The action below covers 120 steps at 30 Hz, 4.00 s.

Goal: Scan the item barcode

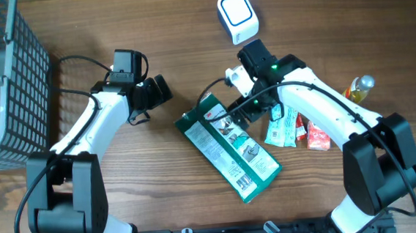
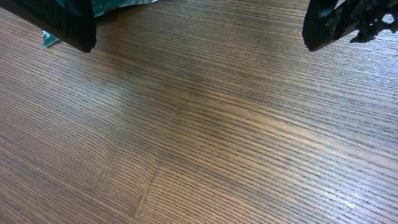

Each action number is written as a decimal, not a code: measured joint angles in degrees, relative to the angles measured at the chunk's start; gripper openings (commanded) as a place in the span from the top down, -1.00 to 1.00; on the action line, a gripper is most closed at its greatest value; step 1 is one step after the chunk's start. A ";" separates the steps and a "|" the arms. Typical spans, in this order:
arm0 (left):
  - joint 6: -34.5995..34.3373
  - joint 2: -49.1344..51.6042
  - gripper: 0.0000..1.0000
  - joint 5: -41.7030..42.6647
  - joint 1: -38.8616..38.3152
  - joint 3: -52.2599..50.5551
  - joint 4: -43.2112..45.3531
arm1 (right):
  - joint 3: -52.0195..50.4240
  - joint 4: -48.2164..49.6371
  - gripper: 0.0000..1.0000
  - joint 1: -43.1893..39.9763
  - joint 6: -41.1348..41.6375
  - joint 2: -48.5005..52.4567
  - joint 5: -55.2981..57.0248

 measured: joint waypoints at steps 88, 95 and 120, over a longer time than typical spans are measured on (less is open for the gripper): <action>0.00 0.00 -1.00 -0.17 0.00 0.00 0.02 | -41.68 65.48 -0.99 -19.17 2.51 -95.97 11.15; 0.00 0.00 -1.00 -0.17 0.00 0.00 0.00 | -59.54 79.60 -1.00 -19.21 7.04 -101.13 9.22; 0.00 0.00 -1.00 -0.17 0.00 0.00 0.00 | -72.91 49.42 -1.00 -19.37 17.16 -102.51 8.15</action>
